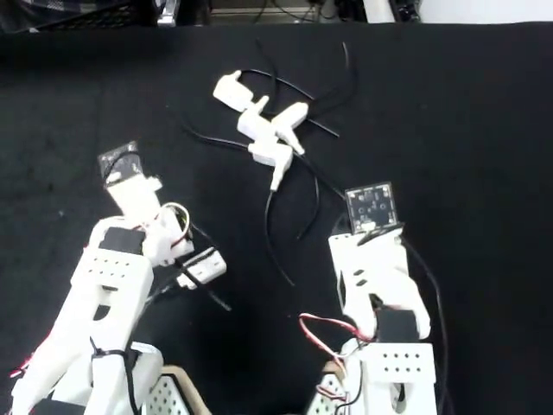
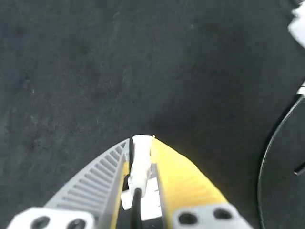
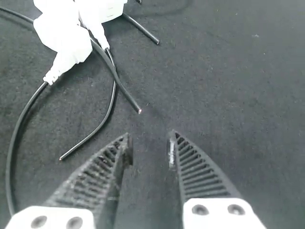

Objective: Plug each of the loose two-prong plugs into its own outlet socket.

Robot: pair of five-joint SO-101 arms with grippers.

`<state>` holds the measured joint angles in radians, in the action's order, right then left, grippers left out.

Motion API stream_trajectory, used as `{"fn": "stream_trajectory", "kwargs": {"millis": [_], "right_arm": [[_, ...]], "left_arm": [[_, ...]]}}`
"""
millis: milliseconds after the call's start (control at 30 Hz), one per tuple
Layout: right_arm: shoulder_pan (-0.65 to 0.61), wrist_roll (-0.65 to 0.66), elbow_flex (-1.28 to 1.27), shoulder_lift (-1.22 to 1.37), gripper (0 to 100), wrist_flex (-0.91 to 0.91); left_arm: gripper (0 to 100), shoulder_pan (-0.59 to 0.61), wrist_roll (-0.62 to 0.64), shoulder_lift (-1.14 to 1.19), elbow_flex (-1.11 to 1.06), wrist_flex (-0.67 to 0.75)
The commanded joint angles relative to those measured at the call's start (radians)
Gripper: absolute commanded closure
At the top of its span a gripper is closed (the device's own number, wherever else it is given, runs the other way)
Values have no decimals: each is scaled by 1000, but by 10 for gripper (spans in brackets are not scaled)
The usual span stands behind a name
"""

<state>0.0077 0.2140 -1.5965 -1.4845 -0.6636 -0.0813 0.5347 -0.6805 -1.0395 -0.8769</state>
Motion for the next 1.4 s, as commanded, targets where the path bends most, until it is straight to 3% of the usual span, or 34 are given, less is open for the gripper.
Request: {"fn": "stream_trajectory", "kwargs": {"millis": [0,233,433,567,700,900,1367], "right_arm": [[11,-5,4,-4,864,17],[11,-5,4,-4,864,17],[11,-5,4,-5,864,17],[11,-5,4,-5,864,17],[11,-5,4,-5,864,17],[11,-5,4,-5,864,15],[11,-8,4,-7,864,15]], "left_arm": [[970,4,153,-2,97,-15],[970,-116,282,9,199,-109],[970,-130,321,11,308,-310],[970,-136,361,11,308,-359],[970,-205,364,11,246,-344],[969,-240,388,11,134,-178],[969,-239,390,12,97,-163]]}}
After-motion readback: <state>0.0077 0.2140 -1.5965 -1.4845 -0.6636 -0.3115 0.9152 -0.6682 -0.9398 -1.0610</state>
